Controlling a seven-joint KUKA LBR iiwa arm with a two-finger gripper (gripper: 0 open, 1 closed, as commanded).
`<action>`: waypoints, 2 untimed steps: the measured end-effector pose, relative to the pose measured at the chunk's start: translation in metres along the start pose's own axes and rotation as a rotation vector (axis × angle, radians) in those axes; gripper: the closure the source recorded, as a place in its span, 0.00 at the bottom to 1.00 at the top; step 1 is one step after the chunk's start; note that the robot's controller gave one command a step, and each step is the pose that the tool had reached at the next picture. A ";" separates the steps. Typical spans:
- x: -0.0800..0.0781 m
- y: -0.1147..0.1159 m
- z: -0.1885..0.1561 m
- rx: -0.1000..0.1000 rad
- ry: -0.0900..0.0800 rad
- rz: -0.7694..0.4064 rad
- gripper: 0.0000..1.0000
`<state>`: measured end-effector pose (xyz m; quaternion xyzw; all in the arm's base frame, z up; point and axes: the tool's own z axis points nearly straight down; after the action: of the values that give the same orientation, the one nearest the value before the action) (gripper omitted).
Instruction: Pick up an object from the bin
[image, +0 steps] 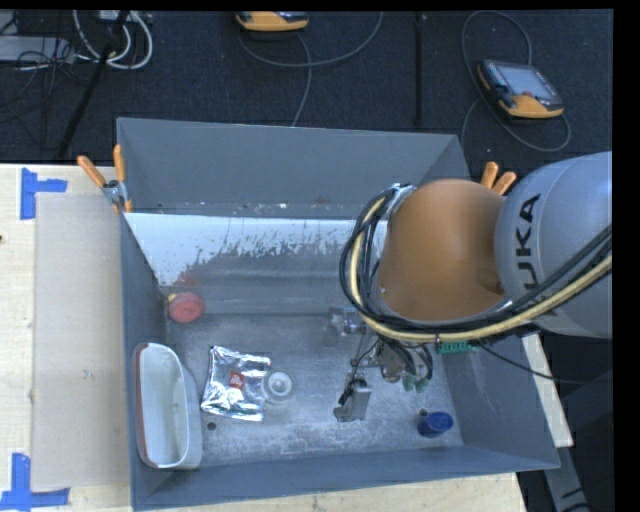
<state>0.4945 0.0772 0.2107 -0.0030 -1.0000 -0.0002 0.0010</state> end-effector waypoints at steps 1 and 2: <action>-0.030 0.076 0.113 0.000 0.005 -0.137 0.00; -0.053 0.107 0.142 0.000 -0.003 -0.307 0.00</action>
Offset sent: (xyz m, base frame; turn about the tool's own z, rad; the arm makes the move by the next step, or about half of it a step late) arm 0.0318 0.0738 -0.1080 -0.1309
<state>0.5482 0.1839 0.0691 0.1500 -0.9887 -0.0004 -0.0003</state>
